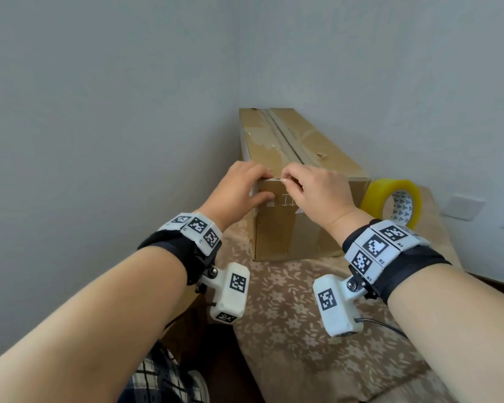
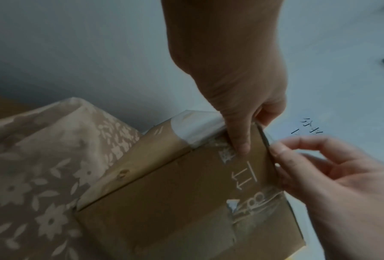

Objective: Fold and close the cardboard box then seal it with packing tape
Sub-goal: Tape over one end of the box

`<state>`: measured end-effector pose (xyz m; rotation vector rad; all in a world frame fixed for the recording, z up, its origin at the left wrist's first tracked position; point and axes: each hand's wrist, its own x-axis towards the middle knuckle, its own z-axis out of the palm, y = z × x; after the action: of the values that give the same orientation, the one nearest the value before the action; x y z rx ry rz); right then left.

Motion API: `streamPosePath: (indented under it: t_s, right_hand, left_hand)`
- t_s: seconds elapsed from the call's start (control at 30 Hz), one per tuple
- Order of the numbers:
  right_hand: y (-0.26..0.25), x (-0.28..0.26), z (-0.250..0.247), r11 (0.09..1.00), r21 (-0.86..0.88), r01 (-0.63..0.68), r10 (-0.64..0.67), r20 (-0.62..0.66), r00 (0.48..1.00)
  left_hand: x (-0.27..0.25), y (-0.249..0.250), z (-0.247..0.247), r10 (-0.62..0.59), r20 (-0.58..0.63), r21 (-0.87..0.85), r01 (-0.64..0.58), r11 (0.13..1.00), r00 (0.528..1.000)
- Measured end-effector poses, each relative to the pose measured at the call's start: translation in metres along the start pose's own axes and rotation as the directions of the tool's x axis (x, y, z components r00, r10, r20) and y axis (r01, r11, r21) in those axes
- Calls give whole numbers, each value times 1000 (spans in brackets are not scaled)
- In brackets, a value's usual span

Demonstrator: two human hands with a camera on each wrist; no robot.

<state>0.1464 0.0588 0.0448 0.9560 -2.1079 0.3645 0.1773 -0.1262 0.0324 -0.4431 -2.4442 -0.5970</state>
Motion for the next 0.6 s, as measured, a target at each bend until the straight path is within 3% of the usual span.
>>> streamPosePath:
  t_s: [0.1, 0.2, 0.3, 0.4, 0.6]
  right_hand:
    - [0, -1, 1, 1000, -3, -18, 18, 9, 1000]
    - [0, -2, 2, 1000, -11, -14, 14, 18, 1000]
    - [1, -2, 3, 1000, -5, -13, 13, 11, 1000]
    - [2, -4, 4, 1000, 19, -15, 15, -10, 1000]
    - [0, -6, 5, 1000, 11, -11, 11, -38, 999]
  left_hand:
    - [-5, 0, 11, 35, -17, 51, -34, 998, 999]
    - [-12, -10, 9, 130, 100, 134, -143, 981, 986]
    - [-5, -13, -5, 149, 160, 70, -162, 984, 976]
    - [3, -13, -15, 108, 89, -37, -105, 994, 990]
    - [1, -4, -6, 49, -89, -6, -50, 999, 995]
